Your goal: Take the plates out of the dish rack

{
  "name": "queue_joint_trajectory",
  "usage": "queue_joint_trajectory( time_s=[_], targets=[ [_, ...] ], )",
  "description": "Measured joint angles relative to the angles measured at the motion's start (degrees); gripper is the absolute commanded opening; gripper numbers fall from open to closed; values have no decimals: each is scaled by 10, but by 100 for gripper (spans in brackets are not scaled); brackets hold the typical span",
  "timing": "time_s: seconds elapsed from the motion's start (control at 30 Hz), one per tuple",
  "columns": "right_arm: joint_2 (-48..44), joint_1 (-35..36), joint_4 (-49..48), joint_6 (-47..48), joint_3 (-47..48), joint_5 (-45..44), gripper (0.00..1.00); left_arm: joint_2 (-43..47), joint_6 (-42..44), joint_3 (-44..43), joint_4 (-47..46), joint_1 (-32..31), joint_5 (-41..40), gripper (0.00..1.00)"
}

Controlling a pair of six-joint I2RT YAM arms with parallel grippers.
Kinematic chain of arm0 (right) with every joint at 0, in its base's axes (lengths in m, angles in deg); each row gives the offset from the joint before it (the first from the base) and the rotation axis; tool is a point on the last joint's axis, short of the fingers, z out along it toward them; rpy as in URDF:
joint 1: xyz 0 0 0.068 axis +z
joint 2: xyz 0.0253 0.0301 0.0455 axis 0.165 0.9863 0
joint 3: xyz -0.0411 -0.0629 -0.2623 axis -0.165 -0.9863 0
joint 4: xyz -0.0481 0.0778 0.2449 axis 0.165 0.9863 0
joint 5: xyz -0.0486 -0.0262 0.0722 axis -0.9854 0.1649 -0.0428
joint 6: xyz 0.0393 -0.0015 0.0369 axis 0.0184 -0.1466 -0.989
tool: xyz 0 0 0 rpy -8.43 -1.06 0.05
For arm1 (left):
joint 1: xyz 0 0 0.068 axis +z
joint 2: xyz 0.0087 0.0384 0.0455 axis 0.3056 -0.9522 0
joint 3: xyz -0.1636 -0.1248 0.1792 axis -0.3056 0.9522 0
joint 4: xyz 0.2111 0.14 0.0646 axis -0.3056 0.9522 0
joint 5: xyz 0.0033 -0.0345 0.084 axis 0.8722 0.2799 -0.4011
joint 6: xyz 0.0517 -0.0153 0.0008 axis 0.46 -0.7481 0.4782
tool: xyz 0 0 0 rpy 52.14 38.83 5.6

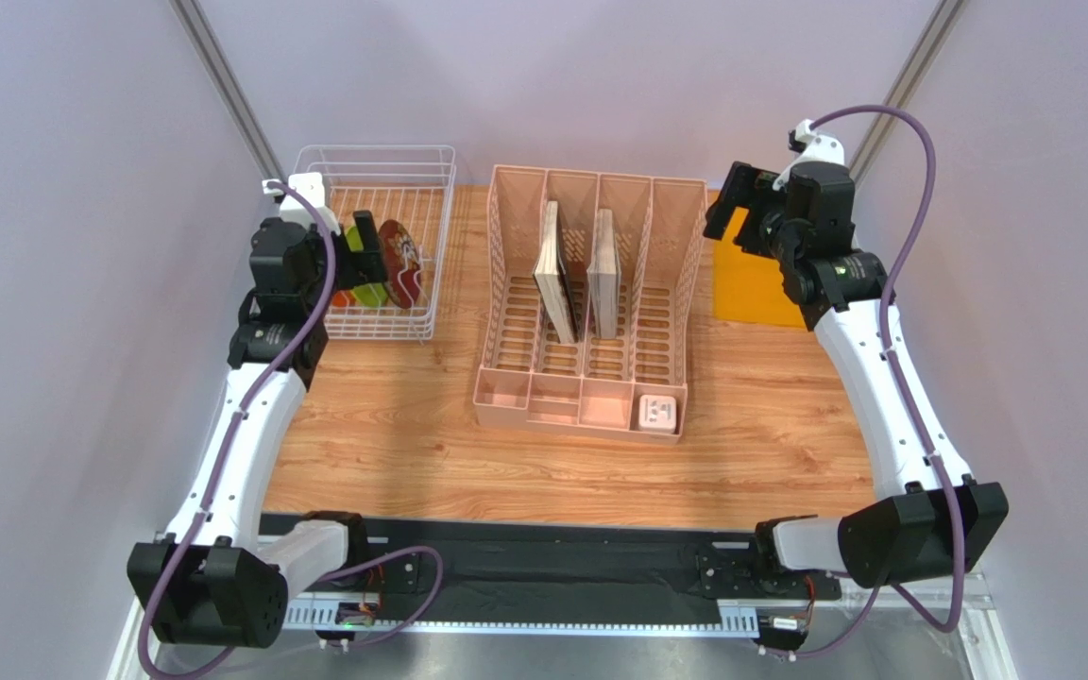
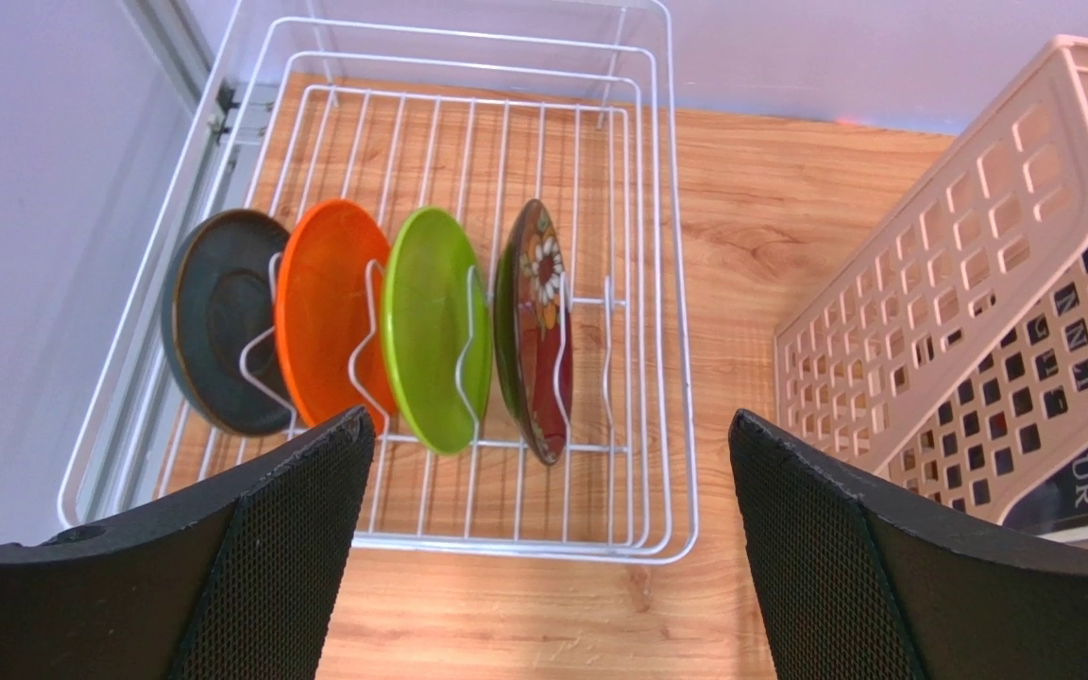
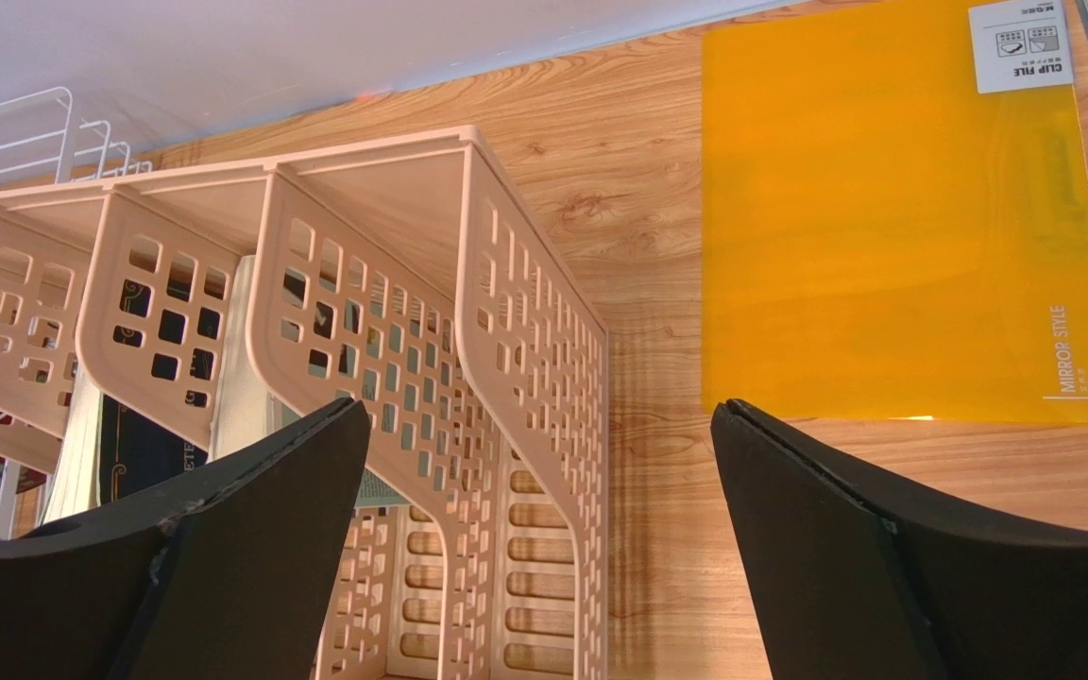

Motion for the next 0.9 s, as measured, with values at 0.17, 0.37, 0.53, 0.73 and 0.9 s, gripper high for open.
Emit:
queue_joint_trajectory(
  time_s=[0.17, 0.37, 0.53, 0.73, 0.9],
  targets=[
    [1, 0, 0, -1, 0, 0, 100, -37, 15, -3, -13, 0, 30, 97],
    [13, 0, 2, -5, -10, 0, 100, -143, 26, -33, -16, -4, 12, 92],
    [23, 0, 4, -12, -20, 0, 100, -208, 28, -32, -38, -18, -30, 89],
    [29, 0, 6, -16, -40, 2, 100, -240, 34, -18, -92, -35, -69, 77],
    [39, 0, 14, -18, -48, 5, 100, -262, 34, -17, -124, -37, -93, 74]
  ],
)
